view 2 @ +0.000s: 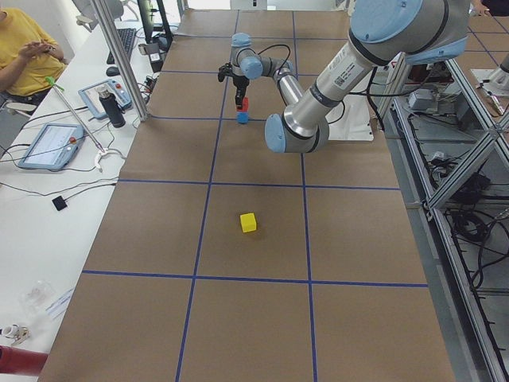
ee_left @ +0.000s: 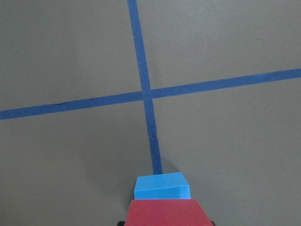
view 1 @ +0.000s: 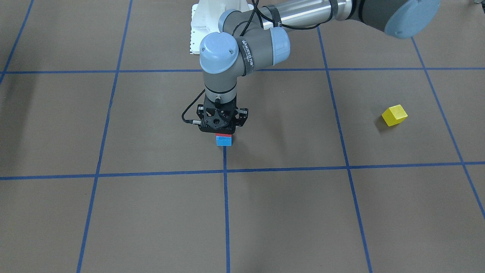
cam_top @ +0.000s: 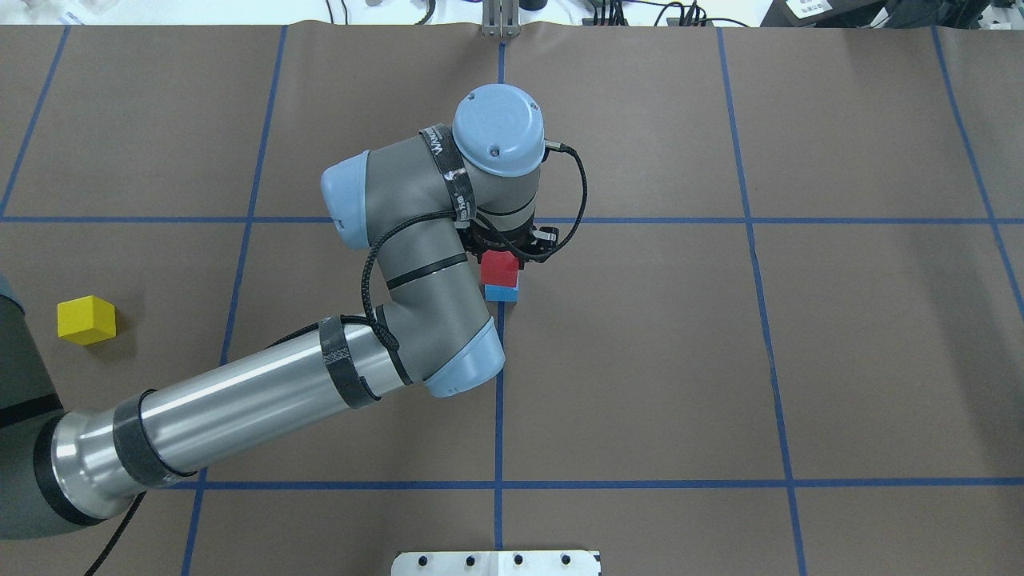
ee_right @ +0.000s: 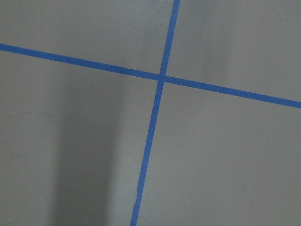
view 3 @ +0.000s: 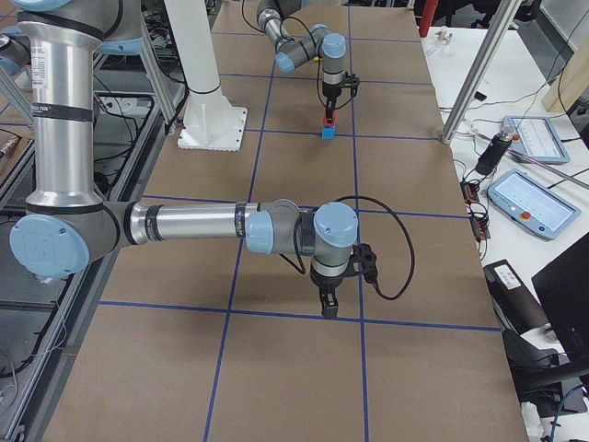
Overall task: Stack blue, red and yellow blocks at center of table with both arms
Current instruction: 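Lower the red block onto the blue block and open the left gripper, then move the left gripper back toward the yellow block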
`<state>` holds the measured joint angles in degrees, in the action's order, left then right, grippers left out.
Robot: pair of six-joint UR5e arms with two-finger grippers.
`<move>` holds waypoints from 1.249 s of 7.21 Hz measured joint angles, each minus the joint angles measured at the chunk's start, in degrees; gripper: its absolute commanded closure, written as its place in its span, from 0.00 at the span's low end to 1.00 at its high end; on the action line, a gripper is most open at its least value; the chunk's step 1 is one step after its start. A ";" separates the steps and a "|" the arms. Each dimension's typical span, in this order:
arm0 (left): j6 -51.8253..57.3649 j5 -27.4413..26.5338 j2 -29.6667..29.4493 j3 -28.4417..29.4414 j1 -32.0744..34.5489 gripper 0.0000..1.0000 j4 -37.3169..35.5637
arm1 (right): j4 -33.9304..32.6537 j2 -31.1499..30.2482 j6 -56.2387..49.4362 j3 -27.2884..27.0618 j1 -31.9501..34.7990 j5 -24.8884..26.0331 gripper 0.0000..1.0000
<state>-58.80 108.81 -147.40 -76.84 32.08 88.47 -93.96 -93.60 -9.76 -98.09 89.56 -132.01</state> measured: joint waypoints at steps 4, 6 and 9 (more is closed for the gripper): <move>-0.06 0.00 0.08 0.02 0.00 0.01 0.03 | -0.02 0.06 0.00 0.00 0.00 0.00 0.00; 0.17 0.04 0.15 -0.81 0.16 0.01 -0.20 | -0.04 0.06 0.00 0.00 0.00 0.00 0.00; 4.17 1.87 6.18 -11.20 2.88 0.01 -2.73 | -0.01 0.09 0.08 0.00 0.00 -0.04 0.00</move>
<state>-54.63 110.68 -141.22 -88.03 34.96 85.75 -93.97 -93.52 -9.68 -98.09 89.56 -132.05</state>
